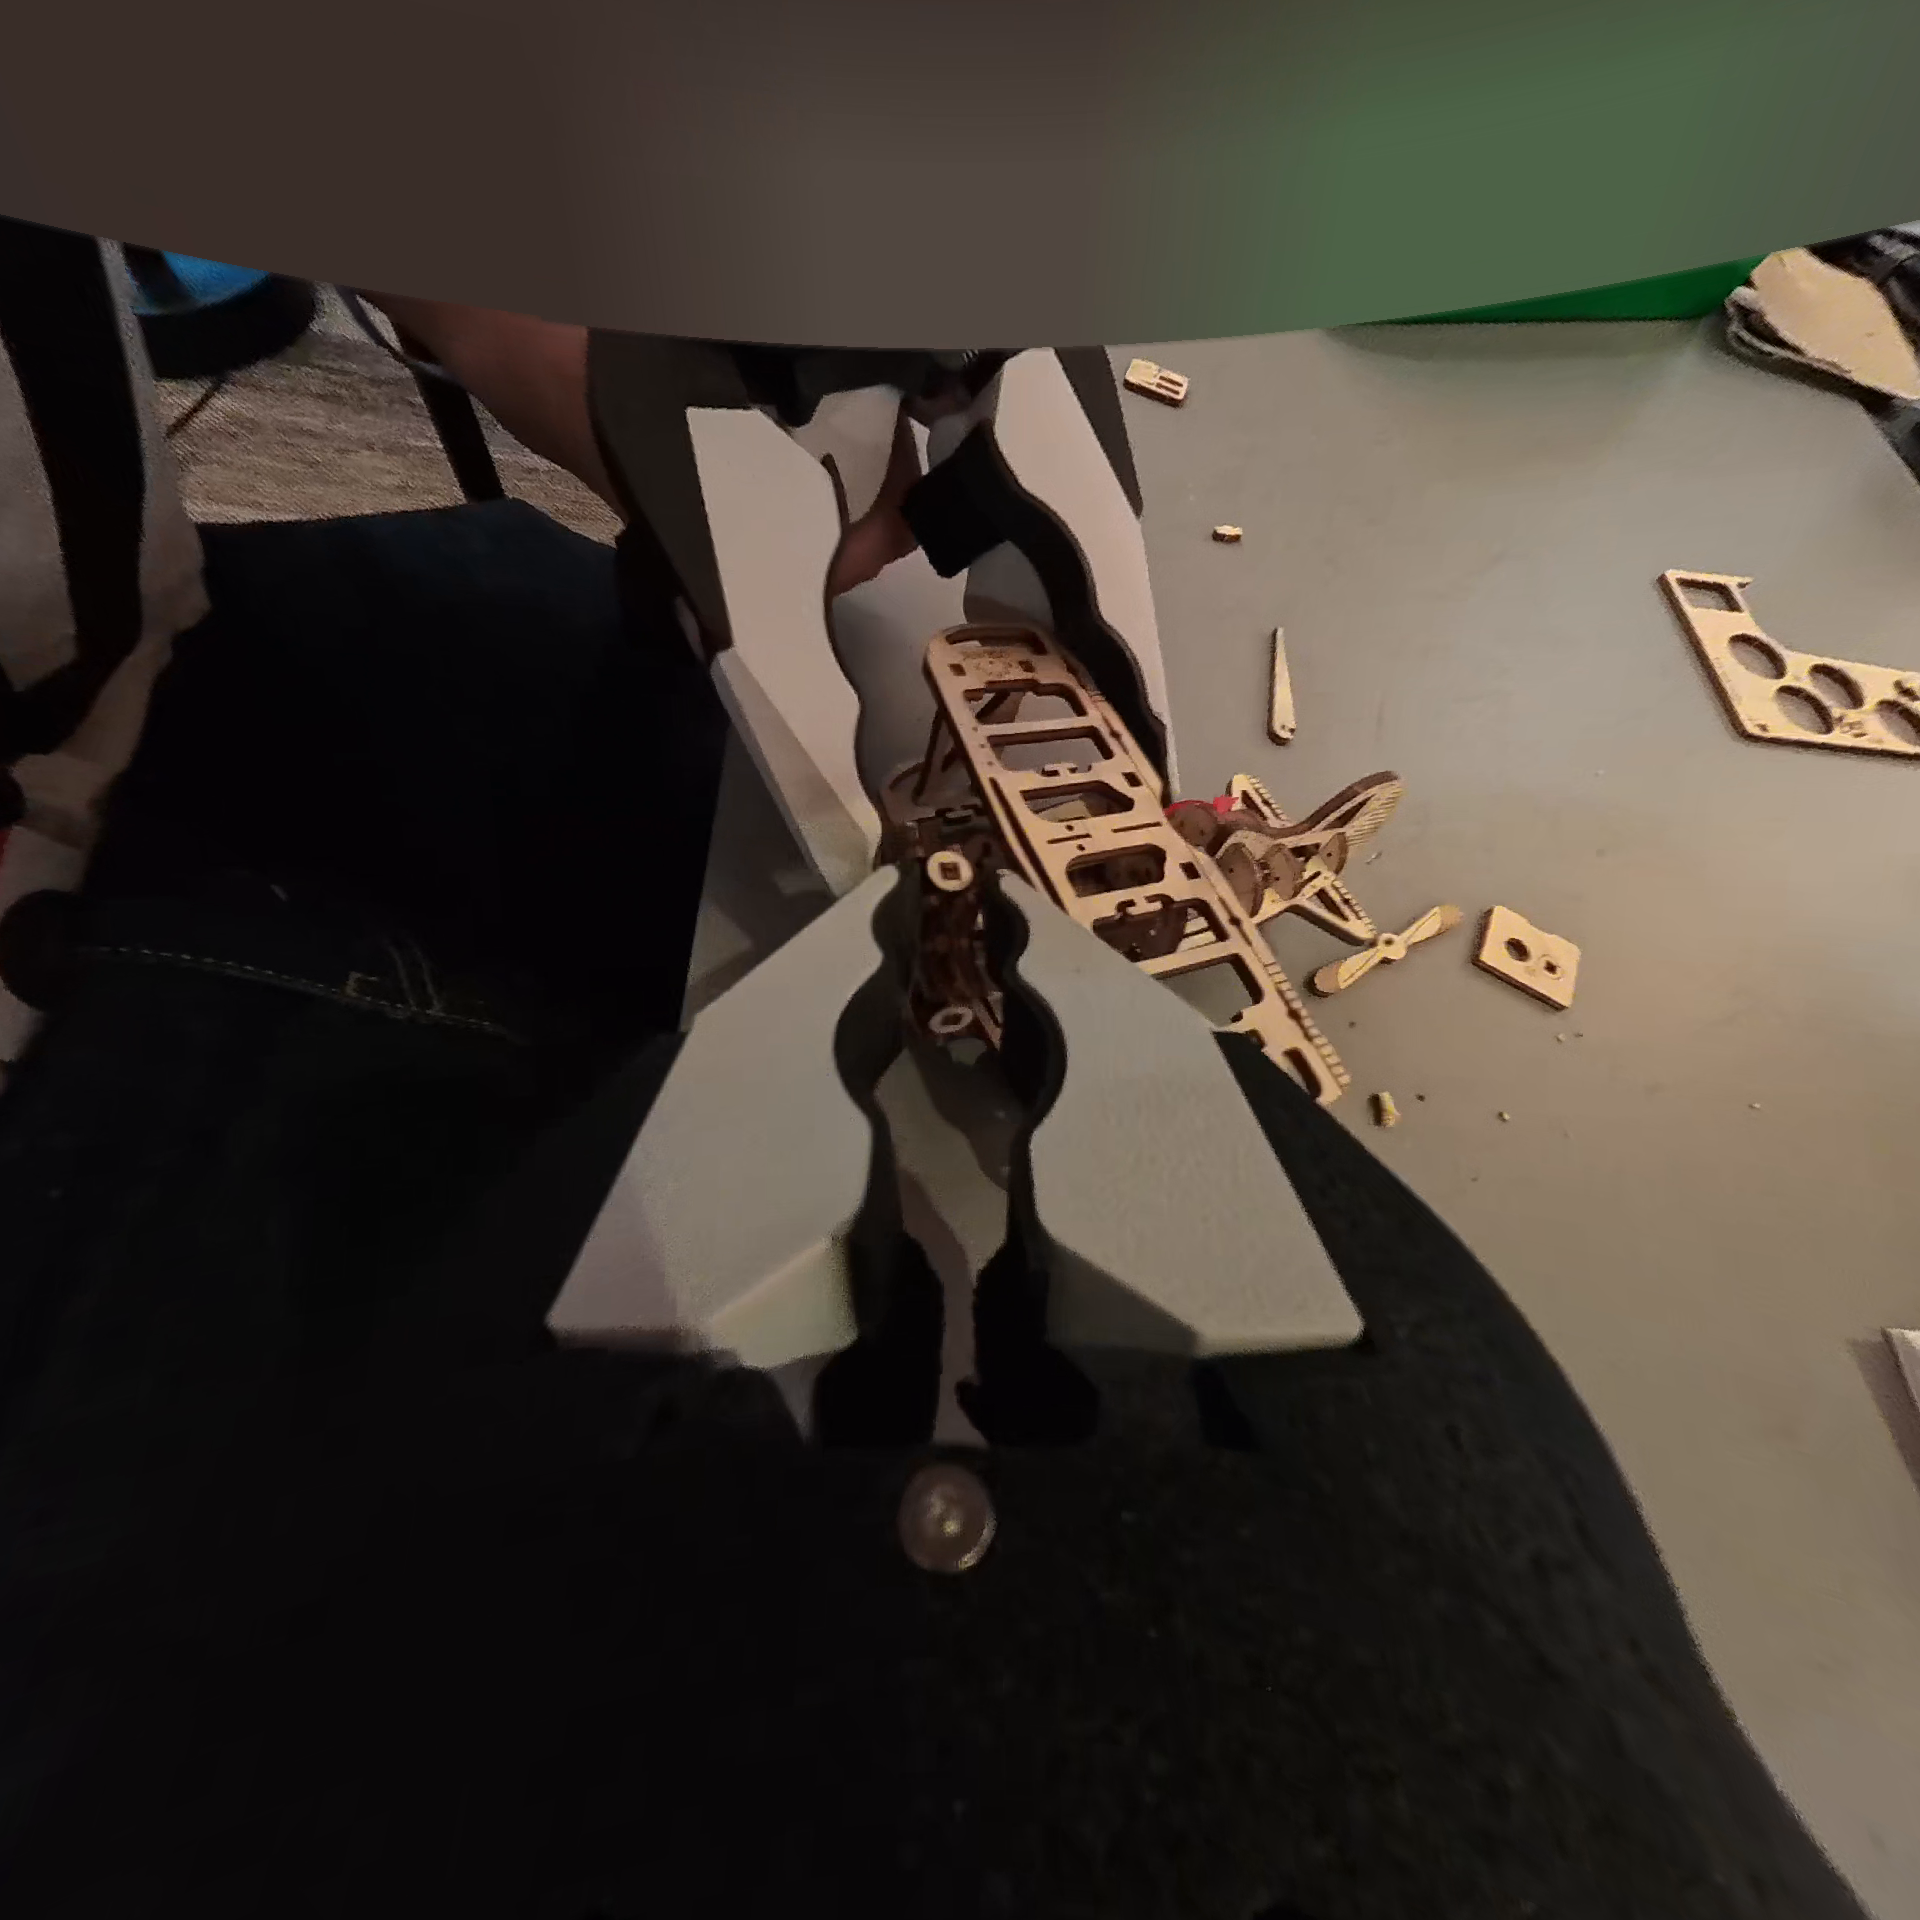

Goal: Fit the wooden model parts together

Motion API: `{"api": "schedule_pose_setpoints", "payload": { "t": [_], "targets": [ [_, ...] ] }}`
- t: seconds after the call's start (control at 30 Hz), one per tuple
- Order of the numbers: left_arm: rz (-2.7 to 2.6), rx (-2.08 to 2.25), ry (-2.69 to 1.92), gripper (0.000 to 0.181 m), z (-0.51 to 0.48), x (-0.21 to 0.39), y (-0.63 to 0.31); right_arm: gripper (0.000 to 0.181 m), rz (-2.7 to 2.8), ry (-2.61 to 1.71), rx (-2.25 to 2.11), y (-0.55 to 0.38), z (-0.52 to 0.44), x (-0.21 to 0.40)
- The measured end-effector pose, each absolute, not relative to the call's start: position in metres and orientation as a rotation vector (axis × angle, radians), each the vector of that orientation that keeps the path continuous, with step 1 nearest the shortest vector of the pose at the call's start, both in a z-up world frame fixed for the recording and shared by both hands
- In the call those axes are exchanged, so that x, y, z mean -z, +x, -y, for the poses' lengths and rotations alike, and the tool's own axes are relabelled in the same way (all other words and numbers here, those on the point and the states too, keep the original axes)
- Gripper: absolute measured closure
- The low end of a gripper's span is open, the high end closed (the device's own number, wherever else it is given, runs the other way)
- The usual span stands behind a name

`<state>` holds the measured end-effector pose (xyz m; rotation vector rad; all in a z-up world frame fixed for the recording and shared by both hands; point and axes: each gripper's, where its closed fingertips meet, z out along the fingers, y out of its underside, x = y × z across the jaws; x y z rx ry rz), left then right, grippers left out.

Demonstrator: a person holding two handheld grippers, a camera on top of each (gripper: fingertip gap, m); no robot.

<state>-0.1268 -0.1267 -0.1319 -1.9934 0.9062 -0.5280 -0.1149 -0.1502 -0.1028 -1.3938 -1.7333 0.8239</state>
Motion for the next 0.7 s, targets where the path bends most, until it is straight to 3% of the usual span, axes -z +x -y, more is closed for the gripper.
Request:
{"api": "schedule_pose_setpoints", "payload": {
  "t": [0.37, 0.7],
  "targets": [
    [-0.974, 0.500, -1.977, 0.101, 0.1229, 0.1350, -0.1302, 0.172, 1.755, -1.329, -0.783, -0.1194, 0.1471, 0.1019],
    [-0.962, 0.518, -1.998, 0.086, 0.1186, 0.1355, -0.1338, 0.172, 1.742, -1.329, -0.753, -0.1228, 0.1420, 0.1019]
  ]
}}
